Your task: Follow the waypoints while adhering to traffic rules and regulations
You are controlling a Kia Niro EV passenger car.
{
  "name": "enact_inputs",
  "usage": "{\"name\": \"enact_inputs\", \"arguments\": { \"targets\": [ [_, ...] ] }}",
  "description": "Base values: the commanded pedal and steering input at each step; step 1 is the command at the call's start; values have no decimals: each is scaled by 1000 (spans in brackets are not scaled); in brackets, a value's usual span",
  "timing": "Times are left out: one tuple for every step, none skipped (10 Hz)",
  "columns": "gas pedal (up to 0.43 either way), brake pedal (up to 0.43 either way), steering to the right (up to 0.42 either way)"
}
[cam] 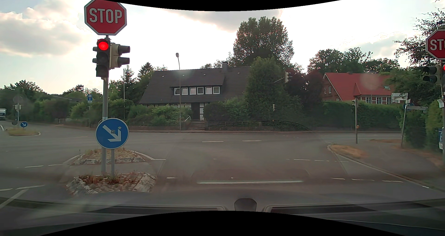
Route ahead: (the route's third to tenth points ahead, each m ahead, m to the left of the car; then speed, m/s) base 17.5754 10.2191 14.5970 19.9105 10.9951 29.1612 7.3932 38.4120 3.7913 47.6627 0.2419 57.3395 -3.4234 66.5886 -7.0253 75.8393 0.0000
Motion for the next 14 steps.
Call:
{"name": "enact_inputs", "arguments": {
  "targets": [
    [0, 250, -6],
    [0, 250, -5],
    [0, 250, -5],
    [0, 250, -5],
    [0, 250, -5],
    [0, 250, -5],
    [0, 250, -5],
    [0, 250, -6],
    [0, 250, -5],
    [0, 250, -5],
    [0, 250, -5],
    [0, 250, -5],
    [0, 250, -5],
    [0, 250, -5]
  ]
}}
